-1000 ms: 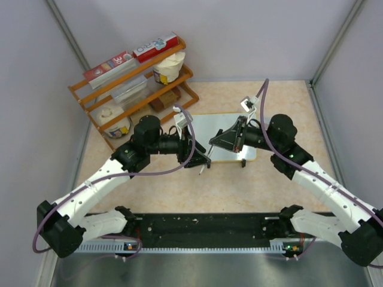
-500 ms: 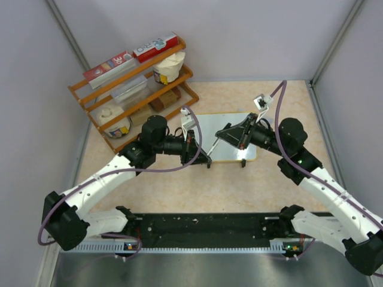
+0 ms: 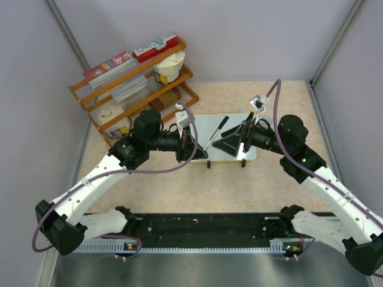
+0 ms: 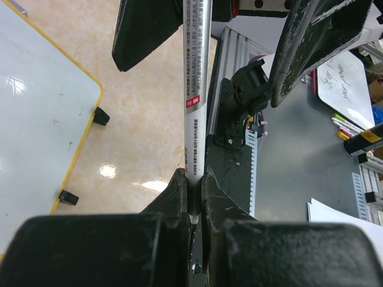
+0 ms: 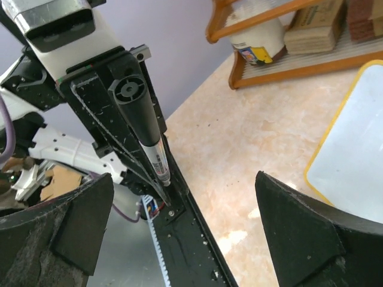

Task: Write a sentence on the whiteboard
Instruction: Pass from the left arm to the right

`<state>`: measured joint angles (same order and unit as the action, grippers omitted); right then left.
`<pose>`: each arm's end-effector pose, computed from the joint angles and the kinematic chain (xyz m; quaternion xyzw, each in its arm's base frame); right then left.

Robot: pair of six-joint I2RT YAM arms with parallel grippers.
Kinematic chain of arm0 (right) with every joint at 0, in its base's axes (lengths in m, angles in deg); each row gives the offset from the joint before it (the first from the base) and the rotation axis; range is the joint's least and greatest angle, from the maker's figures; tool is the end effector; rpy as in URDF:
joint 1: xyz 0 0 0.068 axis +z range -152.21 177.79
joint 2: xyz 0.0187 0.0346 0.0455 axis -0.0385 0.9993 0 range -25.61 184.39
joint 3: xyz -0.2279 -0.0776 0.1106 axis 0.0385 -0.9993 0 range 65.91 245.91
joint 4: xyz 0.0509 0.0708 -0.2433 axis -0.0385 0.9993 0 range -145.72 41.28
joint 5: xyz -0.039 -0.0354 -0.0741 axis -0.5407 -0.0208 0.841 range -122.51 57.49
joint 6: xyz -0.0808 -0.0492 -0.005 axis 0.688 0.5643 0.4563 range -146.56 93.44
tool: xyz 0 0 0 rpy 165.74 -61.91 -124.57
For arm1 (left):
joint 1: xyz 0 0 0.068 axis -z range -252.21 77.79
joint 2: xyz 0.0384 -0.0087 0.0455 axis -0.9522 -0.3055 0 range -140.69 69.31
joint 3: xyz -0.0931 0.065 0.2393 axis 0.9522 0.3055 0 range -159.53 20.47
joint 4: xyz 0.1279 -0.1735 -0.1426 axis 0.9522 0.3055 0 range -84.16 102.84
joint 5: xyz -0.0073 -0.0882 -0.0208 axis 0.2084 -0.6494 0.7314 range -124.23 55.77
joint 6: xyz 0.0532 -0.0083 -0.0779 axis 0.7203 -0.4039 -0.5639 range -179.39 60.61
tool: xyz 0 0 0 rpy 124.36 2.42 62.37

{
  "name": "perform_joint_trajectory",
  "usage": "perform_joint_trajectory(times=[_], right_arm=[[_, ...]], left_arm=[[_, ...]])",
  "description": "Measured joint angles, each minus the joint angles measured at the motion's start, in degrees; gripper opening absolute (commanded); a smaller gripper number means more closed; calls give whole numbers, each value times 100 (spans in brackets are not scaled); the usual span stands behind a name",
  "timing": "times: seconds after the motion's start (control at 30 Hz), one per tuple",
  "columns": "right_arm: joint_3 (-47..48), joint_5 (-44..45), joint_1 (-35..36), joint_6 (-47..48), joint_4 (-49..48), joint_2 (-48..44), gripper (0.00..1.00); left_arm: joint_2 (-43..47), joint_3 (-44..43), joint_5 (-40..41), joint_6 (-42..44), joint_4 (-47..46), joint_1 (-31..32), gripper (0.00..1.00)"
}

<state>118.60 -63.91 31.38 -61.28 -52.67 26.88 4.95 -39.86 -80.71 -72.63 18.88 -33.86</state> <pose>0.1859 0.1770 0.3700 -0.1796 0.6992 0.5348 0.4391 0.1825 -0.2236 0.3479 0.3896 0.6703 -0.5234 0.3536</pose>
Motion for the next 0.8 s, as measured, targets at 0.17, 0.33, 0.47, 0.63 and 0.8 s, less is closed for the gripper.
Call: perform_joint_trajectory(times=[0.17,0.33,0.47,0.63,0.8], right_arm=[[236,-544,-2,201,179,-17,95],[411,-1390,-2,184,44,57,71],[409,-1895,-4,-55,-350,212,61],[404,-2170,-7,-245,-588,374,47],[402,-2319,2,-319,-697,494,38]], left_arm=[[-7,-494,-254,579,708,-2,0],[-83,-719,-647,907,1104,-2,0],[-144,-719,-988,1001,1198,-2,0],[-155,-719,-1239,1021,1202,-2,0],[-155,-719,-1311,1019,1198,-2,0]])
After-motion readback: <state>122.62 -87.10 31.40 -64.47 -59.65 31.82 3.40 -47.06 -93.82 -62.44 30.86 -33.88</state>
